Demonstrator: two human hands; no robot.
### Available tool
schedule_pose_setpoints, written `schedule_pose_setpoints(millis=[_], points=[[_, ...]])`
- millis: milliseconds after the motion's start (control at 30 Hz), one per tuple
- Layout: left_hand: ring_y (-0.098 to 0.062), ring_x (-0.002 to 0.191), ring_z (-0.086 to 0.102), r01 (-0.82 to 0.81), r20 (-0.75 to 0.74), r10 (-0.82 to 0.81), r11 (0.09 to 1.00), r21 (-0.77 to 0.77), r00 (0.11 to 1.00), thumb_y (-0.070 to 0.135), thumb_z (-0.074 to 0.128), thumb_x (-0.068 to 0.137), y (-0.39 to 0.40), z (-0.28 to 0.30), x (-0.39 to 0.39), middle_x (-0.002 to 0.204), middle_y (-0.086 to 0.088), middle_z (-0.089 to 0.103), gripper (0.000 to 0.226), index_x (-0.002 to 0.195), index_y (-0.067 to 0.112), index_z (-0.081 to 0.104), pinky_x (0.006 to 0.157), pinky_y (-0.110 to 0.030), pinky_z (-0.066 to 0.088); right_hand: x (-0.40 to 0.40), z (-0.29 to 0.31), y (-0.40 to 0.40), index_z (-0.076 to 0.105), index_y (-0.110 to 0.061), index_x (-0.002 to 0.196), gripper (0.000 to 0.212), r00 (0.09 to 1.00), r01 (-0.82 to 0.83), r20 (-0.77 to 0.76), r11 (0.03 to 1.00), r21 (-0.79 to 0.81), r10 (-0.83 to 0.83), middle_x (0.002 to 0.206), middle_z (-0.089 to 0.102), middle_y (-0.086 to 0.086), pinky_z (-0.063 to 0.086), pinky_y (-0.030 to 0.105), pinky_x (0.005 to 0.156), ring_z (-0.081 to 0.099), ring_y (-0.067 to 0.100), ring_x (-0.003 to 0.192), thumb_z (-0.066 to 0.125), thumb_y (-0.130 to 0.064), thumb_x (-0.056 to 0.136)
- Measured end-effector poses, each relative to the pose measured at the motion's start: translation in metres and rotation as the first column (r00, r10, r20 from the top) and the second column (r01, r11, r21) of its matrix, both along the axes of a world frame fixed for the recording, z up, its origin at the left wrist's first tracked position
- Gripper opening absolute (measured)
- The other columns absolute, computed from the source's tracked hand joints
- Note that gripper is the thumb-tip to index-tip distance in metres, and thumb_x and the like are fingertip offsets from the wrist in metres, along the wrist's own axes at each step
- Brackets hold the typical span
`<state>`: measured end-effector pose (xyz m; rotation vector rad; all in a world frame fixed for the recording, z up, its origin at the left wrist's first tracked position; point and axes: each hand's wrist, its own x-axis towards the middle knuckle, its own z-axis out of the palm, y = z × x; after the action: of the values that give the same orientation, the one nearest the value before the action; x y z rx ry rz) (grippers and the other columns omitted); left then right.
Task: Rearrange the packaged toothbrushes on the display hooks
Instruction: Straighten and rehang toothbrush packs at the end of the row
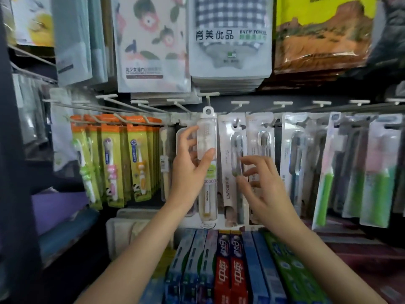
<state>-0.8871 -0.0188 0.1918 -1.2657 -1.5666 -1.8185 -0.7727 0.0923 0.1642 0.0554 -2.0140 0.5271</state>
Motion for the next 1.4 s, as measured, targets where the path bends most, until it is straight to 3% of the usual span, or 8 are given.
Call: schedule_pose_setpoints(millis=[267,400,500,667,867,1033,1267,1400], points=[[-0.014,0.116,0.050,-0.111,0.070,0.119,0.989,-0.102,0.990,0.023,0.057,0.090,0.014,-0.006,-0.009,0.127,0.001,0.050,0.044,0.130,0.022,0.040,0.096,-0.030,0.044,0.009,0.003,0.006,0.047,-0.018,0.119,0.029,0.998,0.047,-0.036,0.998,-0.039,-0.048,0.113,0.040,-0.003,0.042,0.005,0.079,0.048,0.000,0.101,0.051,-0.017,0.091],[-0.004,0.095,0.057,-0.291,-0.021,0.295,0.928,-0.232,0.955,0.022,0.053,0.093,0.021,0.004,-0.008,0.127,0.004,0.047,0.047,0.136,0.015,0.034,0.080,-0.006,0.037,0.014,0.005,0.011,0.049,-0.018,0.118,0.027,0.997,0.065,-0.036,0.997,-0.040,-0.067,0.115,0.040,-0.003,0.043,0.005,0.080,0.051,0.005,0.100,0.051,-0.016,0.092],[-0.021,0.095,0.061,-0.409,-0.085,0.406,0.845,-0.344,0.910,0.013,0.051,0.093,0.030,0.008,-0.008,0.134,-0.009,0.045,0.051,0.138,0.011,0.028,0.077,-0.023,0.046,0.021,0.006,0.017,0.050,-0.017,0.116,0.025,0.996,0.079,-0.044,0.996,-0.032,-0.080,0.115,0.040,-0.003,0.042,0.004,0.079,0.051,0.003,0.099,0.051,-0.015,0.091],[-0.029,0.122,0.044,-0.542,-0.189,0.510,0.762,-0.354,0.839,-0.009,0.046,0.088,0.047,0.005,-0.012,0.140,-0.015,0.037,0.056,0.139,0.003,0.027,0.098,-0.034,0.040,0.033,0.009,0.029,0.051,-0.017,0.114,0.023,0.996,0.085,-0.023,0.996,-0.001,-0.085,0.112,0.040,-0.004,0.042,0.003,0.077,0.051,0.002,0.098,0.051,-0.016,0.092],[-0.026,0.116,0.049,-0.493,-0.171,0.462,0.814,-0.306,0.870,0.007,0.049,0.090,0.049,-0.001,-0.016,0.129,-0.011,0.048,0.035,0.125,0.008,0.045,0.098,-0.040,0.043,0.050,0.011,0.047,0.052,-0.016,0.113,0.022,0.998,0.064,-0.011,0.998,0.007,-0.064,0.110,0.040,-0.005,0.044,0.005,0.075,0.051,-0.002,0.096,0.051,-0.016,0.091],[0.009,0.085,0.048,-0.474,-0.112,0.467,0.879,-0.044,0.877,-0.002,0.050,0.085,0.027,-0.008,0.019,0.123,-0.001,0.045,0.040,0.122,0.012,0.047,0.074,-0.001,0.041,0.071,0.006,0.069,0.051,-0.018,0.111,0.023,0.998,0.069,-0.011,0.998,0.015,-0.069,0.109,0.042,-0.002,0.047,0.009,0.074,0.054,0.004,0.093,0.052,-0.011,0.090],[-0.011,0.111,0.046,-0.367,-0.352,0.353,0.930,0.027,0.867,0.005,0.043,0.082,0.072,-0.006,0.084,0.115,-0.006,0.048,0.034,0.115,0.009,0.049,0.100,-0.013,0.033,0.100,-0.001,0.118,0.056,-0.003,0.107,0.018,0.952,0.270,-0.148,0.963,-0.007,-0.268,0.106,0.042,0.003,0.040,0.006,0.074,0.054,0.014,0.084,0.050,-0.003,0.090],[-0.014,0.116,0.043,-0.355,-0.431,0.288,0.931,-0.084,0.855,0.005,0.048,0.082,0.112,-0.006,0.109,0.120,-0.007,0.048,0.036,0.119,0.008,0.050,0.101,-0.011,0.025,0.116,-0.002,0.159,0.049,-0.002,0.116,0.031,0.846,0.442,-0.195,0.857,-0.266,-0.497,0.116,0.040,0.015,0.040,0.037,0.092,0.046,0.034,0.108,0.058,-0.006,0.087]])
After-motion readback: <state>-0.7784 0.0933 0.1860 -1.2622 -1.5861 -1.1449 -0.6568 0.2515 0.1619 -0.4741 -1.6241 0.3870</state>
